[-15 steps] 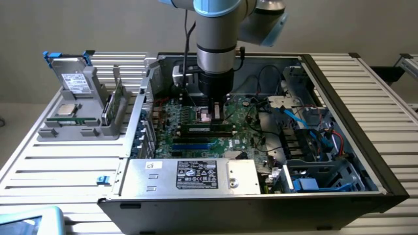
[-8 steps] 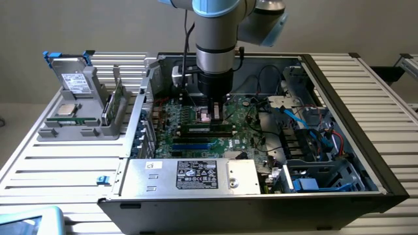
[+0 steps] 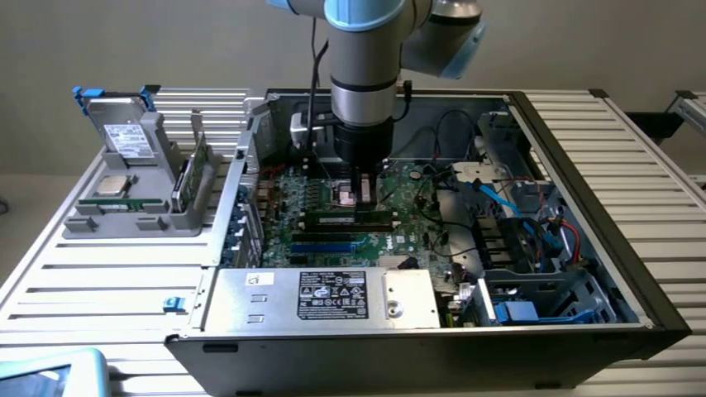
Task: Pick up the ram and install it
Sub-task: 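Insert the ram into the slot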
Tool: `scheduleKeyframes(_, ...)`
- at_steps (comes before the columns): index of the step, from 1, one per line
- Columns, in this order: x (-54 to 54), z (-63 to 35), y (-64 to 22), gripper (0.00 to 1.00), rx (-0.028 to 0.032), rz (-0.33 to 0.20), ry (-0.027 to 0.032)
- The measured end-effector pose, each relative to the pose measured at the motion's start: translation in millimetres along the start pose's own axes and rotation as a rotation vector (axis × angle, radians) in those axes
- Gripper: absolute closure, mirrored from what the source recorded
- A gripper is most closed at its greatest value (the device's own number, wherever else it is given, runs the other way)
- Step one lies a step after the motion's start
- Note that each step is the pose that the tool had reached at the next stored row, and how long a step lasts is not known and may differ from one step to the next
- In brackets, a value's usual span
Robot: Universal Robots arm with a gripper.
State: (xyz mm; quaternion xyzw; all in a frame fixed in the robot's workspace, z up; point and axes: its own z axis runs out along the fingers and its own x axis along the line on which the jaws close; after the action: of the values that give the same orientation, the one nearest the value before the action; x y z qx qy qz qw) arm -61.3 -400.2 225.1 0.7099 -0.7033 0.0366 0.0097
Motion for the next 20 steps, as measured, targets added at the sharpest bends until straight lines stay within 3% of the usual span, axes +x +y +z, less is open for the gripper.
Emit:
scheduleKeyframes(9, -0.1, 1.5, 0.1, 0.86, -0.0001, 0.000, 0.0002)
scheduleKeyframes(13, -0.1, 1.1, 0.1, 0.78, 0.0000, 0.000, -0.0001)
scheduleKeyframes(20, 1.0, -14.3, -9.3, 0.78, 0.0000, 0.000, 0.0004)
